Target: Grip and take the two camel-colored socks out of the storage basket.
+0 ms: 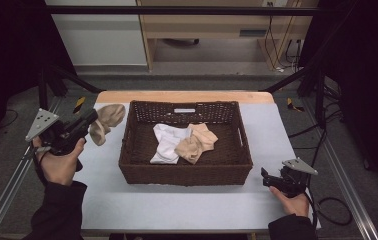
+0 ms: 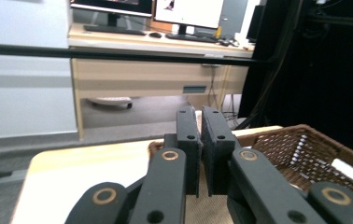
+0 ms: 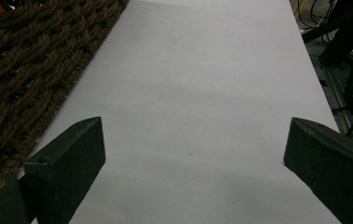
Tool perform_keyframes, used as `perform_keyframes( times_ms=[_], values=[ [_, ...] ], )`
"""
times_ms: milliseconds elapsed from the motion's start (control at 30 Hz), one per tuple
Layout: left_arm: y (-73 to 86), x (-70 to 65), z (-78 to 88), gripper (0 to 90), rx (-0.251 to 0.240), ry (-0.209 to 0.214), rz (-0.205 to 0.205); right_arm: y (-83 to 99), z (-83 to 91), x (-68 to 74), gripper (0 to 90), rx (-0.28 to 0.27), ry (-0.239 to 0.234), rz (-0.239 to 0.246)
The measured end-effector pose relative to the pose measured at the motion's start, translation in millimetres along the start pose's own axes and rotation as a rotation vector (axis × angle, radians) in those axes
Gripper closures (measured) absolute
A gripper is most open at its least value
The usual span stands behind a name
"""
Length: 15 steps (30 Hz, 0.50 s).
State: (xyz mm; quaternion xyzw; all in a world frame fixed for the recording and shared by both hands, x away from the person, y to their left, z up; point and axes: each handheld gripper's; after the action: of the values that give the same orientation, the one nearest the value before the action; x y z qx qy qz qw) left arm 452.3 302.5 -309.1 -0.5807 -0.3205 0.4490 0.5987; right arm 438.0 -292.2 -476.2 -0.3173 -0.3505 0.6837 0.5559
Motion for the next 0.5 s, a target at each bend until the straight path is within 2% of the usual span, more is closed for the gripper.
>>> perform_keyframes(
  times_ms=[167,200,233,500],
  values=[
    [10.1,13.6,5.7,85.7,0.021,-0.033,0.011,0.0,0.1,-0.1,5.8,0.0,0.001,-0.001],
    [16.1,18.9,6.9,85.7,0.037,-0.051,0.01,0.0,0.2,-0.3,5.8,-0.001,0.001,0.001],
    [16.1,18.9,6.9,85.7,0.037,-0.051,0.01,0.1,0.3,-0.4,5.8,-0.001,0.002,0.001],
    [48.4,34.9,4.7,85.7,0.126,-0.1,0.019,0.2,0.1,-0.1,5.8,0.0,0.003,0.006]
  ],
)
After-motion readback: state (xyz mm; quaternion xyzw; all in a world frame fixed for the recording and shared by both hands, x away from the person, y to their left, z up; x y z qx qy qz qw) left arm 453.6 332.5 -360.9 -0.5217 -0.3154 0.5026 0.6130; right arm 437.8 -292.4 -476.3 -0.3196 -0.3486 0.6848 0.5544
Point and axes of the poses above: each handheld gripper's, and its own axes: z roughly backward along the jaws, y roughly out of its underside, x roughly to its left, and after that the axes turned 1 degree about z, right-handed
